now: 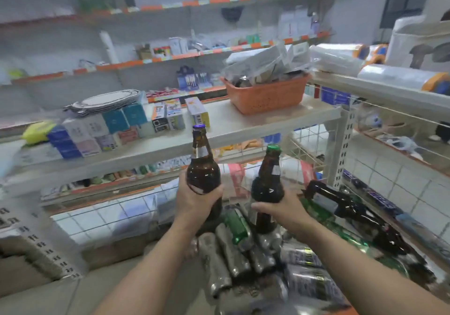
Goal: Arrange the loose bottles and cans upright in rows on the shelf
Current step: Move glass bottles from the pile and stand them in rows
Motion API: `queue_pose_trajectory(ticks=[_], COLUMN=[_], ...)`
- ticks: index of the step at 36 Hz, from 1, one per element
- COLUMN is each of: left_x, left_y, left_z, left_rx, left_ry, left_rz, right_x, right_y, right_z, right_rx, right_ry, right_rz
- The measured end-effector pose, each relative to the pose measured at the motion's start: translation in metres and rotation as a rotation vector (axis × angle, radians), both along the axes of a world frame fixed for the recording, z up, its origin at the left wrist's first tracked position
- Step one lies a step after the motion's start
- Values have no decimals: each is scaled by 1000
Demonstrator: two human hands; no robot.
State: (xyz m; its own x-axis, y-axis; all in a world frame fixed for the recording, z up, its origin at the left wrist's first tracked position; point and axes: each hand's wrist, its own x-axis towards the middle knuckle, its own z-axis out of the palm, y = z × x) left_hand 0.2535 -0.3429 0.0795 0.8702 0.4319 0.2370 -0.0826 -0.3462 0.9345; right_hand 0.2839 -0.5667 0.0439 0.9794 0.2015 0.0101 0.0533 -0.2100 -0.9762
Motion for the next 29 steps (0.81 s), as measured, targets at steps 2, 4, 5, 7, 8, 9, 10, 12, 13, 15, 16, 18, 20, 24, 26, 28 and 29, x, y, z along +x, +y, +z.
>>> queue_pose_trajectory(ticks=[2,4,5,7,8,9,10,12,13,15,16,18,20,24,26,28,29], left_x=[-22,-49,-65,-98,-115,-133,-152,-193,-215,-264,-290,-344,-397,-494,-531,-564,-568], left_y=[20,42,54,82,97,112,129,164,181,215,230,263,293,339,358,374,375], left_z=[3,8,11,14,15,15,16,16,16,16,15,11,7,-3,-9,-12,-12], left_rx=[-6,-20,-24,-28,-25,-23,-22,-11,-11,-10,-19,-50,-60,-90,-65,-70,-71], left_ry=[-15,-20,-22,-18,-16,-21,-20,-11,-18,-14,-1,-8,-6,42,48,66,69], left_rz=[55,97,110,131,159,196,241,329,369,443,481,554,617,701,779,813,803], right_x=[-9,-21,-29,-46,-56,-66,-79,-106,-123,-159,-179,-221,-267,-346,-375,-400,-402], right_y=[32,67,84,119,137,155,175,216,238,283,305,349,390,458,486,511,515], right_z=[6,12,16,24,26,28,31,36,39,43,44,42,41,23,13,4,2], right_rx=[53,87,92,103,107,102,98,99,99,91,90,117,154,146,157,158,162], right_ry=[23,24,22,33,36,37,34,36,34,31,32,40,43,80,106,133,145], right_rz=[43,90,118,179,218,253,287,347,378,451,489,528,551,606,620,607,595])
